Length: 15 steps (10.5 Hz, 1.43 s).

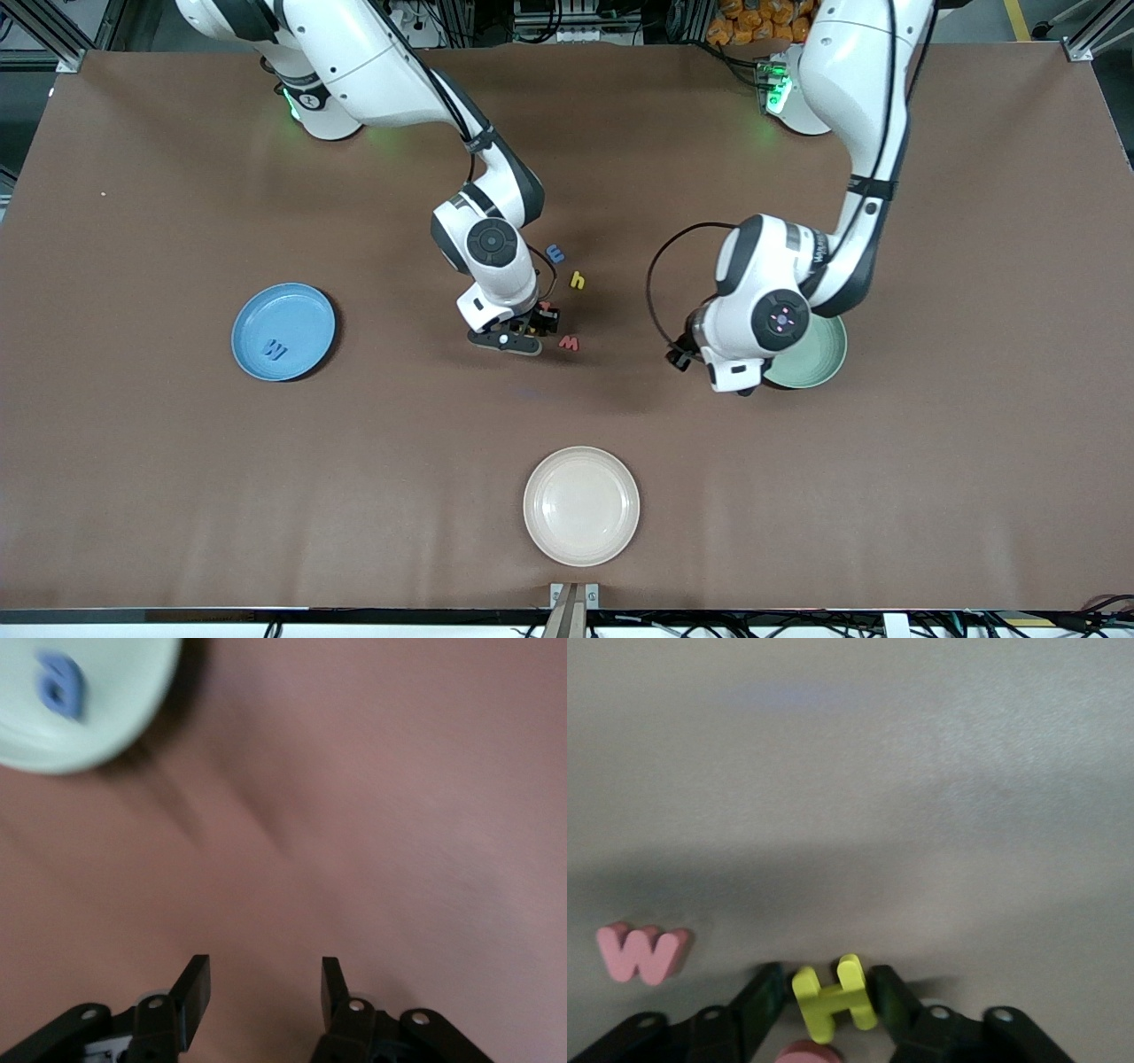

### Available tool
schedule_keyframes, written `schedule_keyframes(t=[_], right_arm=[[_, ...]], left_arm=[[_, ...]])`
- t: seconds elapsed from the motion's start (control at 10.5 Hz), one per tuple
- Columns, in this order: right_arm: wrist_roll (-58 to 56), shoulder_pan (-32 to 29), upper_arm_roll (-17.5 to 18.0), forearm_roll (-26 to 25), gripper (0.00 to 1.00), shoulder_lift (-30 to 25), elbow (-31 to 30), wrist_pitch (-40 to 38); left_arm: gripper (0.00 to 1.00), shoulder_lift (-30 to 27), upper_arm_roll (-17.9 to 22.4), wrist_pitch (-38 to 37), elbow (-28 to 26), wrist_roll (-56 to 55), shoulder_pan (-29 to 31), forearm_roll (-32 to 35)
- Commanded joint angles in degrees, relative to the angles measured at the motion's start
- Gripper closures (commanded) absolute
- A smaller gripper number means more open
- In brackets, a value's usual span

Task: Sort uppercase to blue plate, lowercase to green plate

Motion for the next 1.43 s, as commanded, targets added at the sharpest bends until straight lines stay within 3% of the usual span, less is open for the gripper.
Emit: schedule_keyframes(t=[0.0,0.29,0.48,0.67,0.76,1.05,1.33], right_arm=[[1.39,0.65,-0.36,-0.34,1.0,0.43,-0.83,0.11],[1.12,-0.75,-0.62,-0.34,1.0,-1.32,-0.84,-0.68],[-1.5,-5.56,-0.63,-0.43,1.0,-3.0,-0.75,-1.21],[-6.94,-12.15,-0.63,-0.52,1.0,-4.4,-0.66,-2.87],[-10.18,-15.84,-0.8,-0.61,1.0,-5.45,-0.66,-4.01],[-20.3,-27.35,-2.2,-0.7,1.0,-9.32,-1.1,-12.0],[-27.15,-36.41,-2.47,-0.78,1.0,-13.88,-7.31,-12.73]], left_arm=[[0.41,3.56,0.28,7.29,1.76,-8.13,-2.5,-4.55],[0.41,4.63,0.2,12.15,2.45,-10.27,-3.92,-9.91],[0.4,6.03,0.28,12.42,5.09,-10.53,-4.53,-14.59],[0.34,8.05,0.81,16.52,5.89,-14.64,-7.07,-14.42],[0.31,9.19,0.98,19.08,6.15,-15.71,-8.56,-13.12],[0.3,10.69,0.72,19.98,9.12,-23.68,-10.94,-0.58],[0.3,12.53,0.98,19.46,11.85,-24.42,-12.87,5.51]])
